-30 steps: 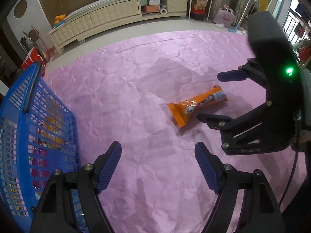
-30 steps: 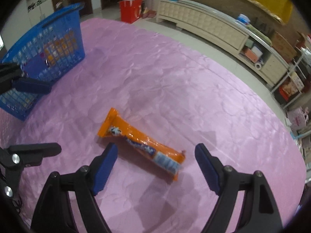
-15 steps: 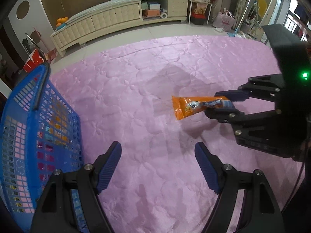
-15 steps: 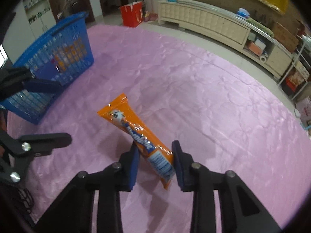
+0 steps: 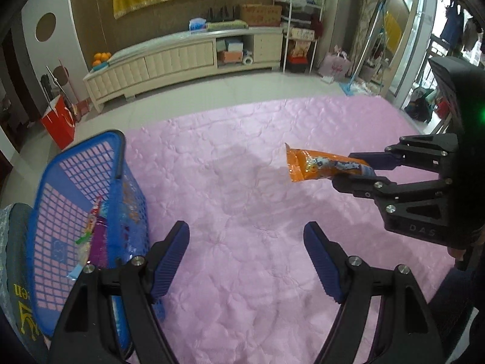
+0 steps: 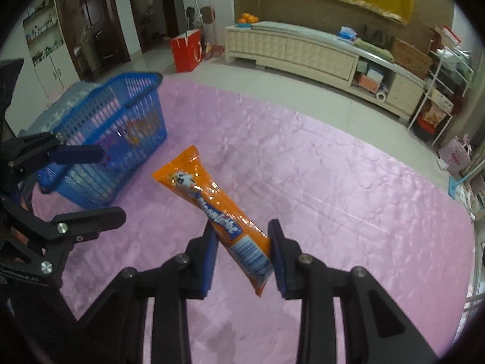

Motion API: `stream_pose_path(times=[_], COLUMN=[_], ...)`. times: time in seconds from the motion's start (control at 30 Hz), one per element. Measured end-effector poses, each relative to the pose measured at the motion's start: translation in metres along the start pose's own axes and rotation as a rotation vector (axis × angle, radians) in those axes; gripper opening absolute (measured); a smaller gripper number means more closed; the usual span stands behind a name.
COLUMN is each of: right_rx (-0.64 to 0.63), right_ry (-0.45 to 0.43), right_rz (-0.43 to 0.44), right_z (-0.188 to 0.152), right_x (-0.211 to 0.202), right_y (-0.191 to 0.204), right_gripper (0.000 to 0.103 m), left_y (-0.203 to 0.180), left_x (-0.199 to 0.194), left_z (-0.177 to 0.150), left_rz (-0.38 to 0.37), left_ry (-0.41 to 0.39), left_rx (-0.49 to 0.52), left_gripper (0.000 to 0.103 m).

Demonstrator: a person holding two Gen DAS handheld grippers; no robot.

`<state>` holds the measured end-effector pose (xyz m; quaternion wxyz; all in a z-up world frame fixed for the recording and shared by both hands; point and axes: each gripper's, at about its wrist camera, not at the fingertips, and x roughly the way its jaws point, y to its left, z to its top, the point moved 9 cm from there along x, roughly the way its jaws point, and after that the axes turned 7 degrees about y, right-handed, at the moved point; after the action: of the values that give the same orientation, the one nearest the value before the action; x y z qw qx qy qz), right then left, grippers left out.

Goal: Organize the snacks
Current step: 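Carry the sausage stick over the basket with the right tool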

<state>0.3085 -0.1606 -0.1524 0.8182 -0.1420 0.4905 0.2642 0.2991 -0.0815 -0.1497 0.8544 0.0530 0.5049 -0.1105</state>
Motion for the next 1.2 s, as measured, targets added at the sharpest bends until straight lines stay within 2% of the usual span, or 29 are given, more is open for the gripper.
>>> stream_pose_path(times=[0.2,0.57,0.87,1.2], right_rx=[-0.006,0.009,0.004,-0.082], right_ry=[-0.043,-0.114,-0.145,-0.131], right_rz=[-0.034,-0.051,-0.013,0.023], right_z=[0.000,0.014,0.035,0.071], right_x=[-0.039,-0.078,-0.073,-0.045], right_y=[0.021,0.065,0.107,0.164], right_gripper=[0.037,0.037,0.037,0.037], left_y=[0.004,0.040,0.094,0.174], left_x=[-0.045,-0.096,-0.122,-0.132], left_z=[-0.005,-0.020,-0.038,-0.059], left_rz=[-0.032,0.002,0.070,0.130], left_ry=[-0.081,-0.161,-0.173,-0.165], left_rx=[-0.005,0.002,-0.019,-0.129], left_gripper=[0.076,0.076,0.076,0.076])
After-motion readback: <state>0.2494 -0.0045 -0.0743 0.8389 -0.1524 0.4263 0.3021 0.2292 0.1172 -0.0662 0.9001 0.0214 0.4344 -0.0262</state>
